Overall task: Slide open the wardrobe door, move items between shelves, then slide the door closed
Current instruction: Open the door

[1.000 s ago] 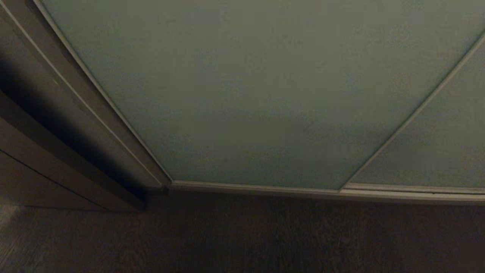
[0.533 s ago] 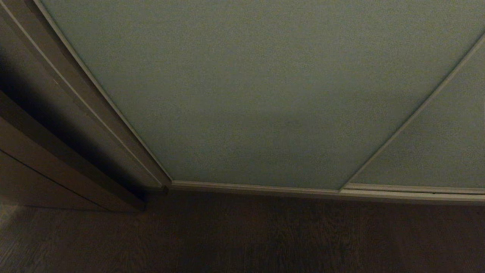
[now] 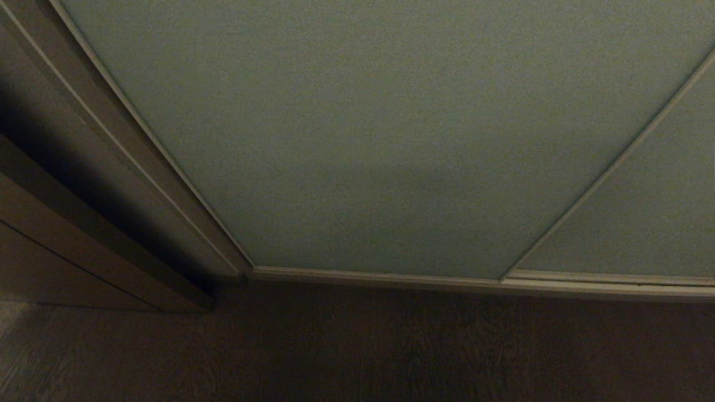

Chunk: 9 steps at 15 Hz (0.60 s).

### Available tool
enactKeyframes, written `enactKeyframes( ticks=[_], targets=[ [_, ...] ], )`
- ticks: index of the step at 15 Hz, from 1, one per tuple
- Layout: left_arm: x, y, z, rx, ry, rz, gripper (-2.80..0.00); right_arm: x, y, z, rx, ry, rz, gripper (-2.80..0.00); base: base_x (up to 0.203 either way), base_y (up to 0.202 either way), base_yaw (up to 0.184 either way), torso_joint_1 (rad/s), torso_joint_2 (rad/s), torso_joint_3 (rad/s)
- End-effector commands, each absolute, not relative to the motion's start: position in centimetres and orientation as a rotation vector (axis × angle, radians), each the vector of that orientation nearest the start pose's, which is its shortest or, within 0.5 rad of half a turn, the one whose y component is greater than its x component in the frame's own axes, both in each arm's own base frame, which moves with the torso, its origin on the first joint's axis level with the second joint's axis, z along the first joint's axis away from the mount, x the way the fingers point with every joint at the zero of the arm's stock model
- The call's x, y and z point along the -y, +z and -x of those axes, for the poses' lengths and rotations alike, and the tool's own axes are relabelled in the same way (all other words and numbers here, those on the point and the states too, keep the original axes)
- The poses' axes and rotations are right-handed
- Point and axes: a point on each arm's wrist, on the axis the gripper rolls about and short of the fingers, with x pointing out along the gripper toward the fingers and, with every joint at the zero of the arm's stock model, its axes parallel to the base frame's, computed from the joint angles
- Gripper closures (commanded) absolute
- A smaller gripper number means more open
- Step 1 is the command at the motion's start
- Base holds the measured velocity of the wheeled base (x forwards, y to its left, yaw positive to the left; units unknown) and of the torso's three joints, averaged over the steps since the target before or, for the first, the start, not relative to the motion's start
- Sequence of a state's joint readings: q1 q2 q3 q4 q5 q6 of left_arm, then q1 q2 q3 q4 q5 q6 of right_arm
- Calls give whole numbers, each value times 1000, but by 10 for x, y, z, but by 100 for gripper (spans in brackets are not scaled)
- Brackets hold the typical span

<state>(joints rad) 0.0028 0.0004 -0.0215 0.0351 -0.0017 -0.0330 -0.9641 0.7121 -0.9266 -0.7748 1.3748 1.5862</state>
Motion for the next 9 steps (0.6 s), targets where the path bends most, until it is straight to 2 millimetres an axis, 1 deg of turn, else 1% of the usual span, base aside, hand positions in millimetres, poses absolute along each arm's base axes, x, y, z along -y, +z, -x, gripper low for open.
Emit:
enactKeyframes(
  ticks=[1,2,4,7,9],
  targets=[
    [0,78,24,-14,2,34,0,-47,377,0,48,426,-595,0,0,0,0,0,0,0],
    [0,78,24,-14,2,32,0,-53,380,2,64,400,-573,0,0,0,0,0,0,0],
    [0,78,24,-14,2,34,0,-62,395,7,65,412,-561,0,0,0,0,0,0,0],
    [0,78,24,-14,2,33,0,-77,429,17,40,426,-644,0,0,0,0,0,0,0],
    [0,78,24,-14,2,34,0,-81,449,23,1,449,-743,0,0,0,0,0,0,0]
  ],
)
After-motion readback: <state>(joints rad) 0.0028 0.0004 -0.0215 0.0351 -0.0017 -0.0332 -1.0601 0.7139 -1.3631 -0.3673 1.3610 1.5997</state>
